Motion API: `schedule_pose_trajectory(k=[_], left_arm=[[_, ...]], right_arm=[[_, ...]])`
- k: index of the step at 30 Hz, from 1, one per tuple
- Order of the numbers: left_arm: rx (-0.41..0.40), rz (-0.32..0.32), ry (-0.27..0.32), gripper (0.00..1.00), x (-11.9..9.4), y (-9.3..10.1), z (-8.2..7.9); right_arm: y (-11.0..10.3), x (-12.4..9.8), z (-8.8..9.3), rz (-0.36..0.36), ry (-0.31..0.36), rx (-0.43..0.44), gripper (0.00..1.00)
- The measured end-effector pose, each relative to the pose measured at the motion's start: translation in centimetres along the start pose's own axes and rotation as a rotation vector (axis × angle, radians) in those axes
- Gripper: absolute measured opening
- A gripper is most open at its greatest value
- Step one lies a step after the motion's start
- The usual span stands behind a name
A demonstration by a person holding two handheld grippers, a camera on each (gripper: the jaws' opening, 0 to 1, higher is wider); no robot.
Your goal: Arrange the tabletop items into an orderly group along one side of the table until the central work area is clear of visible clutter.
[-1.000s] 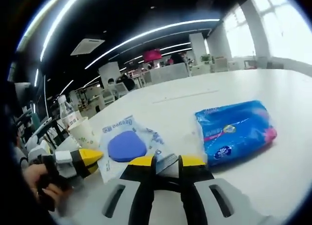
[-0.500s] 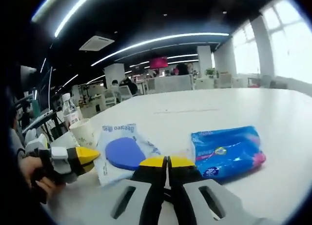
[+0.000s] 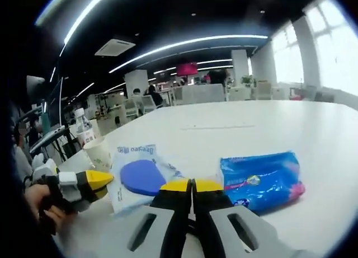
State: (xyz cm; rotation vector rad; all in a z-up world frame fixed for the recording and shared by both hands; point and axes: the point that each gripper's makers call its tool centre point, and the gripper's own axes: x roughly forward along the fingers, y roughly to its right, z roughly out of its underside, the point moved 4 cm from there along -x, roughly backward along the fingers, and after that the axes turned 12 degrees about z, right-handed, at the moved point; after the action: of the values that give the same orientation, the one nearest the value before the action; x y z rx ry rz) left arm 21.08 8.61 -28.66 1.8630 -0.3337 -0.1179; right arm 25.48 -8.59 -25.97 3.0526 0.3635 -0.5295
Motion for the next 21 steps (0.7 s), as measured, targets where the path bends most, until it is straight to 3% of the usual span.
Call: schedule_pose_trajectory(k=[12,21], left_arm=[[-0.018,0.058,-0.007,0.0,0.1,0.8,1.3],[0.005,0.077,-0.009,0.0,-0.2,1.2,2.0]], right_arm=[[1.2,0.8,-2.6,0.004,0.029,-0.081,0.0],[1.2,2.6,-3.2,-0.012,-0.006,-0.119,0.0]])
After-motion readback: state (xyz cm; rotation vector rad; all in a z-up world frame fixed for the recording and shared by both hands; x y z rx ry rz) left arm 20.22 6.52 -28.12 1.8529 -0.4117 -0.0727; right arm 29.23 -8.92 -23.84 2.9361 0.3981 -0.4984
